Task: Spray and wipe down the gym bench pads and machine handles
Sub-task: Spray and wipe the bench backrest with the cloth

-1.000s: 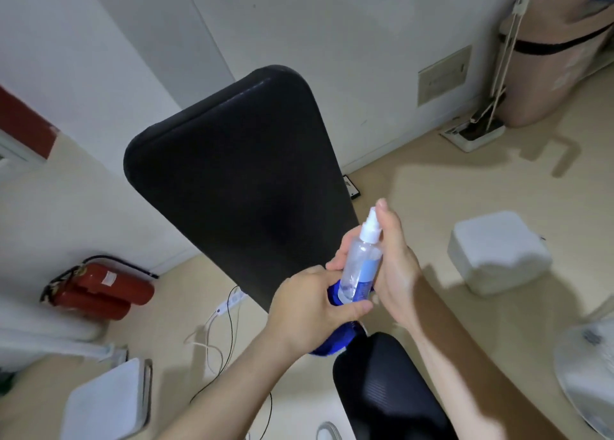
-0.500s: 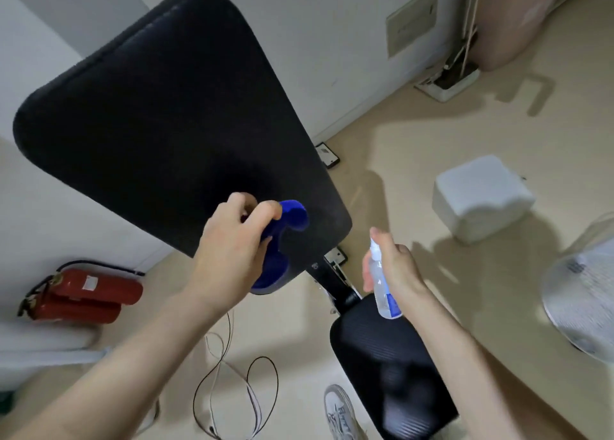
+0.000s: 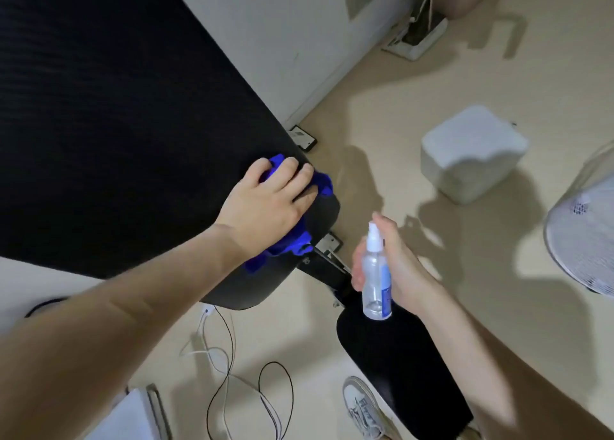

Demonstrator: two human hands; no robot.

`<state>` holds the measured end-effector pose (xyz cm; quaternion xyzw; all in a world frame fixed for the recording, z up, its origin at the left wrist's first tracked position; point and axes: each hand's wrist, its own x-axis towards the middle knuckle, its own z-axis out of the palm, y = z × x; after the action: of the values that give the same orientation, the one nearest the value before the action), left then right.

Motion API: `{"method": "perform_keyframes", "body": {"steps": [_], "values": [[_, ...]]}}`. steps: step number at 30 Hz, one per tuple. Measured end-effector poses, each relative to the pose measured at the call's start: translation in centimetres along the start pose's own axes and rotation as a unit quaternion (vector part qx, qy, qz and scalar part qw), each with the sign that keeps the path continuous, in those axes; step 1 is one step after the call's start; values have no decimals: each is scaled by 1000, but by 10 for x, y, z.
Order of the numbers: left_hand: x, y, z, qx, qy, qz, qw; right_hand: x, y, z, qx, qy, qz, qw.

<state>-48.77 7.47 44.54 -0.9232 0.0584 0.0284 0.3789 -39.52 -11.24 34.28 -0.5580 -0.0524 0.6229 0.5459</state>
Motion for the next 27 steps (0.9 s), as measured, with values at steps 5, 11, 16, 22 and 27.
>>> {"method": "perform_keyframes", "body": {"steps": [5, 11, 16, 22, 27], "values": [[41, 49, 35, 88, -102, 135, 982, 19, 5, -10, 90, -102, -42, 990], [44, 95, 51, 109, -220, 210, 946, 20, 3, -19, 57, -104, -64, 991], [-18, 77, 34, 132, -226, 209, 942, 17, 9, -16, -23, -90, -99, 991], [-2, -14, -7, 130, 59, -62, 988, 20, 18, 6, -55, -103, -124, 985], [13, 23, 18, 107, 79, -91, 987, 21, 27, 19, -99, -66, -125, 985]]}}
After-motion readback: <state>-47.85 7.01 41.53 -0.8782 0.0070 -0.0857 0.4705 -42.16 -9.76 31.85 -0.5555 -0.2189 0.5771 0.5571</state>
